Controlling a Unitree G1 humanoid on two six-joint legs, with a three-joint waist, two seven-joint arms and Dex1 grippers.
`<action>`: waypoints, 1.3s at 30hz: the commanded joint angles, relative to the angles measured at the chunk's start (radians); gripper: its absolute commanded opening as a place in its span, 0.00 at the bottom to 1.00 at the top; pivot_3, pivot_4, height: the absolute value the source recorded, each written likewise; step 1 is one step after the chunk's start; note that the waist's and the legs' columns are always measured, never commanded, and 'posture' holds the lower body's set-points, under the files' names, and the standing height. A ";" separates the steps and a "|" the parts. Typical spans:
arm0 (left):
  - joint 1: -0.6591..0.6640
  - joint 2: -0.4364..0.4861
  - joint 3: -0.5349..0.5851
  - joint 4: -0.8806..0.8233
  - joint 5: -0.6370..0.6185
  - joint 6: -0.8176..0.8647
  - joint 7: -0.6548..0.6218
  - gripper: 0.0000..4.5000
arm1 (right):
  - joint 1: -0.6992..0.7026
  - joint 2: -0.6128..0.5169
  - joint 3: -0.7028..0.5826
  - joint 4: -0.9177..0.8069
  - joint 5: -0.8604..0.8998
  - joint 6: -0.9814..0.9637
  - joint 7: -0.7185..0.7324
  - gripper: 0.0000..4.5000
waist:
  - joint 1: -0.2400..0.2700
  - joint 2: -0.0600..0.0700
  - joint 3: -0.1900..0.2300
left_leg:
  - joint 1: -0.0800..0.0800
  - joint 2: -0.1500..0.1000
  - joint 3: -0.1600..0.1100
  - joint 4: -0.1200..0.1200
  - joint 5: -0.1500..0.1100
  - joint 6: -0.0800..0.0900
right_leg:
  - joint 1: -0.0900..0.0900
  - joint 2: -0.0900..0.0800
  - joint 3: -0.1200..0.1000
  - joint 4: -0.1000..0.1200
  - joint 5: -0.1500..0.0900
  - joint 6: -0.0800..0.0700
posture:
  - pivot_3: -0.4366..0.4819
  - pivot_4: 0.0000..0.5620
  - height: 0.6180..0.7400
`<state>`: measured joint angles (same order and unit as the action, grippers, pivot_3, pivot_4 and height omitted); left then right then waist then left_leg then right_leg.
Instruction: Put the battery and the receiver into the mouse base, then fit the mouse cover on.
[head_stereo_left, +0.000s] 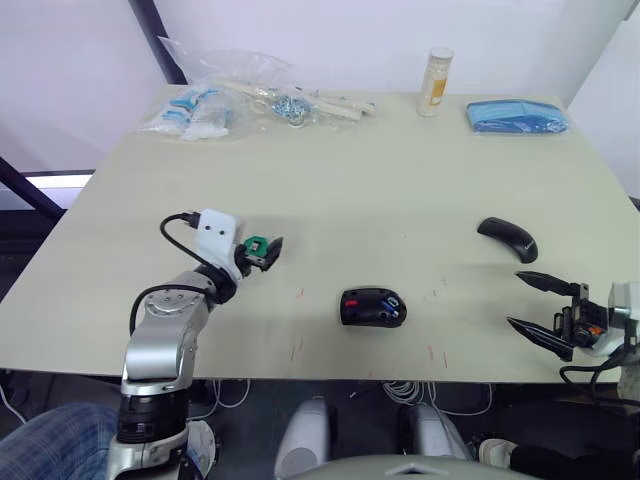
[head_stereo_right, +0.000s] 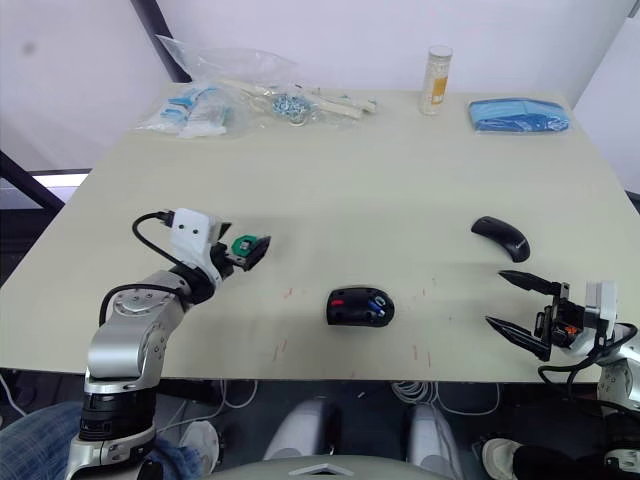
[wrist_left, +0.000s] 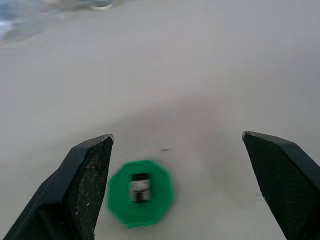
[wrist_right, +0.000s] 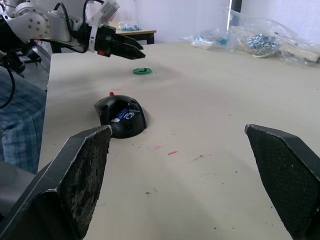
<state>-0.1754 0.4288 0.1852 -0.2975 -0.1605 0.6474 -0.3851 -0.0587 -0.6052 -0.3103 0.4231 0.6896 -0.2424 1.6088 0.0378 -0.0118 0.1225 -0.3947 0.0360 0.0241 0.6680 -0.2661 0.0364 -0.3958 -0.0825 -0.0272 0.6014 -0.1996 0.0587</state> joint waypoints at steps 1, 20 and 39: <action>-0.015 -0.011 -0.016 -0.017 0.008 0.019 0.036 0.97 | -0.019 -0.011 0.002 0.000 0.017 -0.012 0.006 1.00 | 0.000 0.000 0.000 | 0.000 0.000 0.000 0.000 0.000 0.000 | 0.000 0.000 0.000 0.000 0.000 0.000 | 0.48 0.27 1.00; -0.052 -0.033 0.025 -0.005 -0.060 0.137 0.081 0.81 | -0.037 -0.021 0.026 0.029 0.020 -0.028 0.006 1.00 | -0.001 0.000 0.000 | 0.000 0.000 0.000 0.000 0.000 0.000 | 0.000 0.000 0.000 0.000 0.000 0.000 | 0.48 0.27 1.00; -0.072 -0.011 0.036 0.013 -0.067 0.147 0.107 0.38 | -0.045 -0.004 0.018 0.022 0.013 -0.028 0.006 1.00 | -0.001 0.000 0.000 | 0.000 0.000 0.000 0.000 0.000 -0.001 | 0.000 0.000 0.000 0.000 0.000 0.000 | 0.48 0.27 1.00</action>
<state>-0.2337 0.4060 0.1965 -0.2786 -0.2207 0.8006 -0.2809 -0.1004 -0.6035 -0.2744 0.4595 0.6894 -0.2645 1.6088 0.0369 -0.0119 0.1225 -0.3947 0.0360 0.0241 0.6681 -0.2662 0.0357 -0.3959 -0.0824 -0.0272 0.6016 -0.1996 0.0587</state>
